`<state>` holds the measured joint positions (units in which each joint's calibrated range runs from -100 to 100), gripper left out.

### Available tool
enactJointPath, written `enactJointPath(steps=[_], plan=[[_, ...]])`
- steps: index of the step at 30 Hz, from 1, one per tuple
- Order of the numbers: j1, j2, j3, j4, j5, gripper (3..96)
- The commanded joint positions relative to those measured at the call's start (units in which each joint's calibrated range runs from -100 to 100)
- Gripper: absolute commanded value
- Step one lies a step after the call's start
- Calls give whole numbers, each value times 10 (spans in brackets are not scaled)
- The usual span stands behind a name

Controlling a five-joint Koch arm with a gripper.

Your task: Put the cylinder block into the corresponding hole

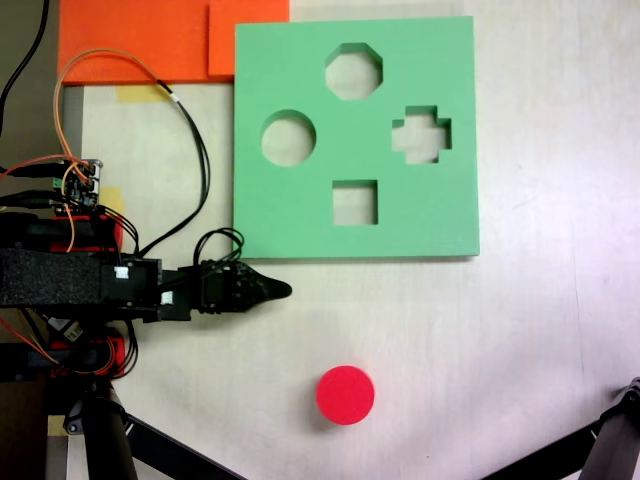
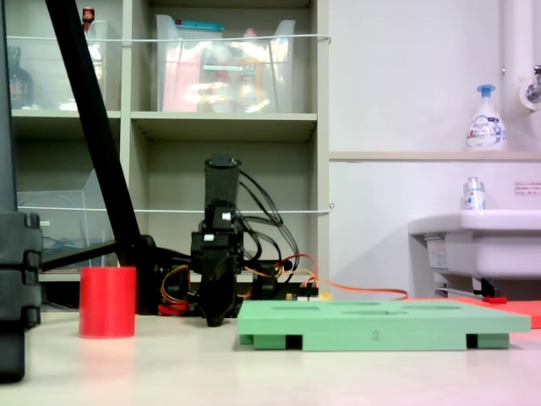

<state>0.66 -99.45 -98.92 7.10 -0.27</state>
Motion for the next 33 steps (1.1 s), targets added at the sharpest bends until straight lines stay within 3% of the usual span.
enactJointPath(steps=[1,19,24,33], plan=[[-1,-5,-11,-55,0,486],[-2,-5,-11,-55,1,482],[-17,-5,-11,-18,26,521],[-31,-5,-11,364,284,511]])
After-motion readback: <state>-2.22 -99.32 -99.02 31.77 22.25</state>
